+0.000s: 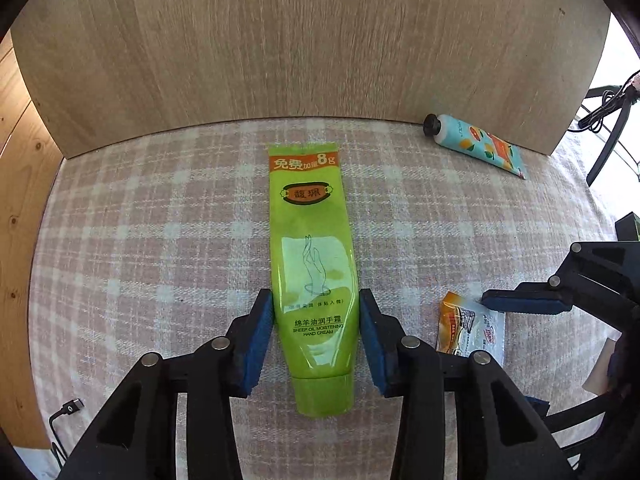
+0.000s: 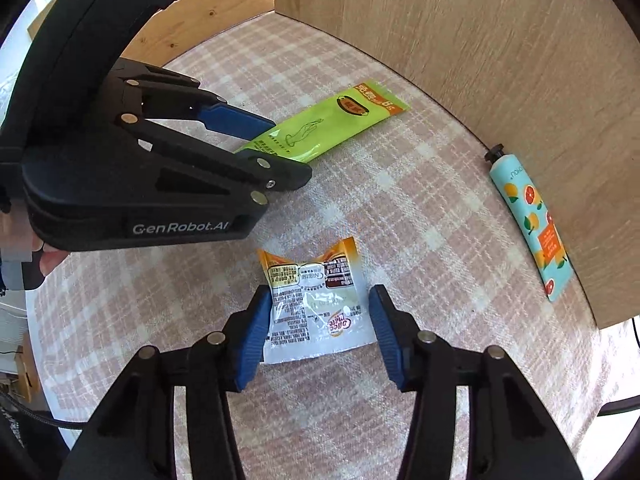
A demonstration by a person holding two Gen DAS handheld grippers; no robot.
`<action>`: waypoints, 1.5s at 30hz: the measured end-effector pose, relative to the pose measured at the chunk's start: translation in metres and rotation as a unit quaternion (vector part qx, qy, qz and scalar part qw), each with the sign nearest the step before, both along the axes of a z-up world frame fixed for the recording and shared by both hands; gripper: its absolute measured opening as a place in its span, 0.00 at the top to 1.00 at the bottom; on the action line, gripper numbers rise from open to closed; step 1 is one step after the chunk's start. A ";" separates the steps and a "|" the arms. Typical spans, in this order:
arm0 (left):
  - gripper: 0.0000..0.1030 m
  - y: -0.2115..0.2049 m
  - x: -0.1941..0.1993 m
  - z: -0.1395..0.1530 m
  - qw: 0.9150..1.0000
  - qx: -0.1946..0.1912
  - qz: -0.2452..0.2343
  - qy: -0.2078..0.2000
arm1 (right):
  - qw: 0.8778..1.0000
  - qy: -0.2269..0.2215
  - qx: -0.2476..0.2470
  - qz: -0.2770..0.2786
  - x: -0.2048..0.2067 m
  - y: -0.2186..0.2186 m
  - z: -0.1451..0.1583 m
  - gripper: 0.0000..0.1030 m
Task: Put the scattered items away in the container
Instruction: 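Grasp orange snack packet with right gripper while left grasps green hand-cream tube, then carry snack packet in right gripper while left carries tube, open both over tray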
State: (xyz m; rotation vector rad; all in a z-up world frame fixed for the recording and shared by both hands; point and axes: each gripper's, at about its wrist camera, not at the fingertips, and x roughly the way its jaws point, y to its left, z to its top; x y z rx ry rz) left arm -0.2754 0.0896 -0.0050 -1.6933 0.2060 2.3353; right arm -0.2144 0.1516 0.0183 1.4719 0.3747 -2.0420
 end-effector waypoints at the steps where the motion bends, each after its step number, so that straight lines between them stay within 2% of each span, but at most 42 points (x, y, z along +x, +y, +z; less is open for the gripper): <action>1: 0.62 -0.004 0.004 0.000 1.000 0.008 0.006 -0.001 | 1.000 -0.001 -0.008 -0.004 0.001 0.002 0.003 0.63; 2: 0.62 -0.009 0.010 0.000 1.000 0.016 0.010 -0.002 | 1.000 -0.006 -0.018 -0.008 0.002 0.004 0.006 0.93; 6: 0.62 -0.014 0.031 -0.003 1.000 0.015 0.009 0.000 | 0.999 -0.009 -0.011 -0.035 0.007 0.009 0.003 0.93; 9: 0.62 -0.022 0.044 0.000 1.000 0.023 0.018 0.004 | 0.998 -0.008 -0.036 -0.055 0.006 0.011 0.006 0.93; 12: 0.62 -0.026 0.059 0.016 0.999 0.038 0.020 0.024 | 0.993 -0.002 -0.076 -0.089 0.014 0.027 0.020 0.96; 18: 0.62 -0.028 0.089 0.054 0.997 0.063 -0.005 0.052 | 0.978 0.023 -0.136 -0.155 0.051 0.077 0.057 0.97; 21: 0.62 -0.004 0.097 0.078 0.995 0.080 -0.032 0.057 | 0.965 0.031 -0.168 -0.201 0.080 0.120 0.078 0.97; 25: 0.62 0.051 0.118 0.103 0.989 0.100 -0.091 0.067 | 0.944 0.060 -0.197 -0.258 0.124 0.179 0.105 0.97; 29: 0.62 0.124 0.136 0.123 0.976 0.111 -0.172 0.074 | 0.921 0.087 -0.202 -0.321 0.177 0.253 0.135 0.97; 31: 0.62 0.154 0.153 0.143 0.966 0.126 -0.212 0.074 | 0.909 0.101 -0.193 -0.355 0.204 0.290 0.146 0.97; 35: 0.62 0.229 0.179 0.157 0.945 0.149 -0.283 0.076 | 0.879 0.131 -0.150 -0.433 0.257 0.372 0.165 0.97; 39: 0.62 0.302 0.202 0.152 0.925 0.165 -0.335 0.065 | 0.848 0.133 -0.106 -0.502 0.295 0.445 0.165 0.97; 41: 0.62 0.330 0.215 0.151 0.917 0.167 -0.358 0.060 | 0.836 0.130 -0.083 -0.526 0.312 0.472 0.160 0.97; 45: 0.62 0.372 0.238 0.154 0.902 0.155 -0.398 0.071 | 0.819 0.115 -0.076 -0.556 0.334 0.504 0.148 0.97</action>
